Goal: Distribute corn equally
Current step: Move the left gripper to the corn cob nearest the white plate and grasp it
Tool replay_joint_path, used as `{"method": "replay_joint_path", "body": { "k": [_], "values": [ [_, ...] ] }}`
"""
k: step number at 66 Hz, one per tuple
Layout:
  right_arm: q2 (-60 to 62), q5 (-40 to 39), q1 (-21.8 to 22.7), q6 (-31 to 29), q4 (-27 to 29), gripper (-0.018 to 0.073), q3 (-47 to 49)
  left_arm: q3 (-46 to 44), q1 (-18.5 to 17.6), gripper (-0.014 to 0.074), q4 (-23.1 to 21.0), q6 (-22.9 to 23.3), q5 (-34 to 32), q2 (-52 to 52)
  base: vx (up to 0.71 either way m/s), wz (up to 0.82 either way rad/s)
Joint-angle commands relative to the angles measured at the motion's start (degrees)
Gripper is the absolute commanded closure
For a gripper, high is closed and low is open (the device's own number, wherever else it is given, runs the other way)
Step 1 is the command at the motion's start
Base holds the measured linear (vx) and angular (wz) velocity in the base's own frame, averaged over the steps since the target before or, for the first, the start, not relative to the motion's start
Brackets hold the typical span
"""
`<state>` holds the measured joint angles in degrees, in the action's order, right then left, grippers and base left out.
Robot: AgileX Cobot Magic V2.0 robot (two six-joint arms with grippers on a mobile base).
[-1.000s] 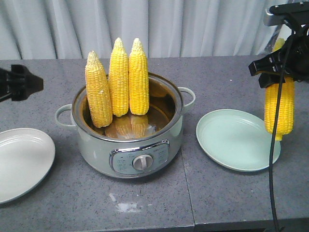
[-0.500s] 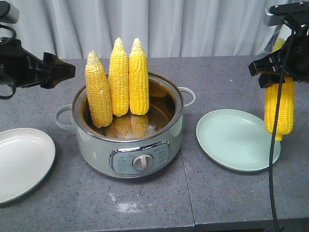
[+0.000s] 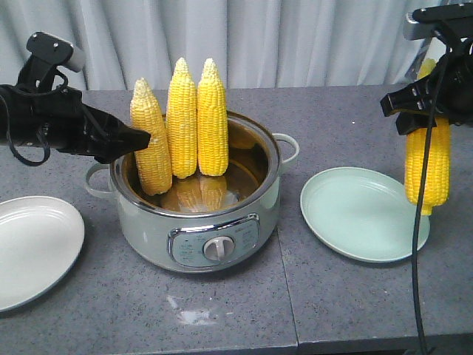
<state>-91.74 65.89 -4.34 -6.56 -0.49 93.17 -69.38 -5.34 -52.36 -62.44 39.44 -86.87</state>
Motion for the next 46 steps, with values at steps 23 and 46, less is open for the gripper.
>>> {"method": "replay_joint_path", "body": {
  "k": [23, 46],
  "values": [
    [2.3, -2.0, 0.3, -0.1, -0.4, 0.0386, 1.9, -1.9, 0.1, 0.0045, -13.2, -11.3, -0.2, -1.2, 0.0, 0.0],
    [2.3, -2.0, 0.3, -0.1, -0.4, 0.0386, 1.9, -1.9, 0.1, 0.0045, -18.3, -19.0, 0.2, -3.6, 0.0, 0.0]
  ]
}}
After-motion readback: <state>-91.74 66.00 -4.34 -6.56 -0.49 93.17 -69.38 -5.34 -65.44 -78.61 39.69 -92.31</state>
